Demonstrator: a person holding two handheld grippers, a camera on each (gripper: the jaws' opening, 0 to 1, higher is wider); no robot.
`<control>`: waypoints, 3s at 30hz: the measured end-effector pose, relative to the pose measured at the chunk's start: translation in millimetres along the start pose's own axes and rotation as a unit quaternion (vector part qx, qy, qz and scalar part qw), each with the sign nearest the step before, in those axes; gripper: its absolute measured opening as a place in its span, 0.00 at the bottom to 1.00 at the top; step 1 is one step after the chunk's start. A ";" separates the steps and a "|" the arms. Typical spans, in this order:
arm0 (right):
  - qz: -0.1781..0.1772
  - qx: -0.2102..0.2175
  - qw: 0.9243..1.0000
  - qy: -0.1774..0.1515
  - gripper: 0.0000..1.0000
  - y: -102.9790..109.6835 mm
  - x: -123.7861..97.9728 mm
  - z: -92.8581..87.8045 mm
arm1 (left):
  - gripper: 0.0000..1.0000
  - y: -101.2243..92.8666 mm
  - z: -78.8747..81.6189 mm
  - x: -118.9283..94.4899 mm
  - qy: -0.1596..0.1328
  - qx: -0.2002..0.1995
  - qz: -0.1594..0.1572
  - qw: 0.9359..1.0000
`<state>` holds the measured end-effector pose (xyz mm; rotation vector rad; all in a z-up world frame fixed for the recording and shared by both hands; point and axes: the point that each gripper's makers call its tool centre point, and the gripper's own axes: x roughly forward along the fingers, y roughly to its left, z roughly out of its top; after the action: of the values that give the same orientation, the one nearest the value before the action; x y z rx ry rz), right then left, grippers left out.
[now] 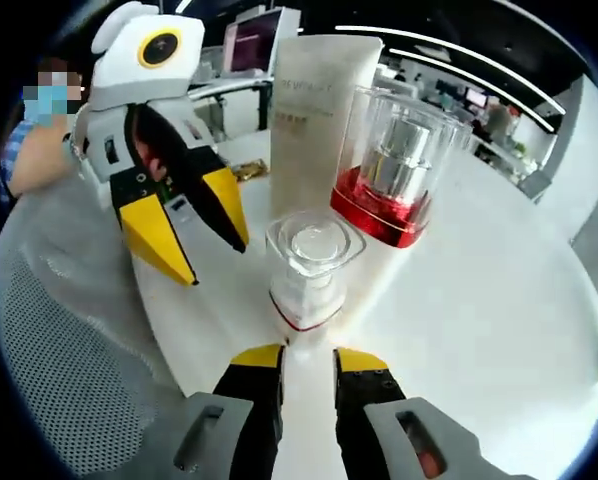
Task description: Arrange the skincare products in the storage area until every visible bottle or jar stands upright without overlapping.
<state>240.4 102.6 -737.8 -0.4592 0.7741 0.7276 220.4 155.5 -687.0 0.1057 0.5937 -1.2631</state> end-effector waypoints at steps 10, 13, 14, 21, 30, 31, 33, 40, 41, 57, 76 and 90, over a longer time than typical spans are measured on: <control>0.004 -0.011 1.000 0.021 0.15 0.3 1.9 -9.8 | 0.15 8.2 -4.9 -6.6 0.009 -0.001 0.021 1.000; 0.014 -0.015 0.999 0.039 0.18 3.7 1.8 -16.2 | 0.16 15.6 -5.6 -13.3 0.013 0.002 0.040 0.999; 0.016 -0.017 0.999 0.043 0.18 4.5 1.6 -17.5 | 0.16 20.1 -5.7 -16.8 0.016 0.005 0.052 0.999; 0.041 -0.015 0.998 0.050 0.22 9.2 -2.3 -22.2 | 0.18 38.3 -12.2 -33.0 0.025 0.009 0.101 0.995; 0.037 0.002 0.999 0.034 0.25 19.3 -19.4 -18.2 | 0.23 72.6 -5.0 -68.9 -0.011 -0.019 0.162 0.986; 0.027 -0.019 0.999 0.038 0.25 18.4 -22.3 -18.7 | 0.23 77.7 -3.6 -72.3 -0.018 -0.030 0.167 0.985; 0.021 -0.035 0.998 0.037 0.25 20.1 -26.4 -18.1 | 0.24 87.4 -2.3 -78.5 -0.021 -0.030 0.175 0.984; 0.010 -0.064 0.997 0.034 0.26 28.1 -43.5 -13.2 | 0.27 119.7 -4.5 -84.0 -0.010 -0.048 0.191 0.980; 0.007 -0.067 0.997 0.033 0.25 28.8 -44.0 -13.2 | 0.27 126.8 -9.4 -84.9 0.011 -0.036 0.200 0.979; -0.055 -0.177 0.979 0.091 0.19 21.3 -35.5 -30.5 | 0.39 131.9 -18.3 -28.8 0.176 0.149 0.059 0.971; -0.068 -0.192 0.974 0.102 0.16 19.5 -35.5 -33.2 | 0.18 136.7 -71.9 -29.3 0.257 0.128 0.056 0.956; 0.006 -0.154 0.987 0.047 0.13 46.4 -30.5 -5.7 | 0.18 119.9 -46.6 -88.9 0.149 0.006 0.136 0.979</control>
<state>188.5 117.4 -723.4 -0.7730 0.7562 0.8462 297.8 288.8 -713.4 0.3787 0.7998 -0.9899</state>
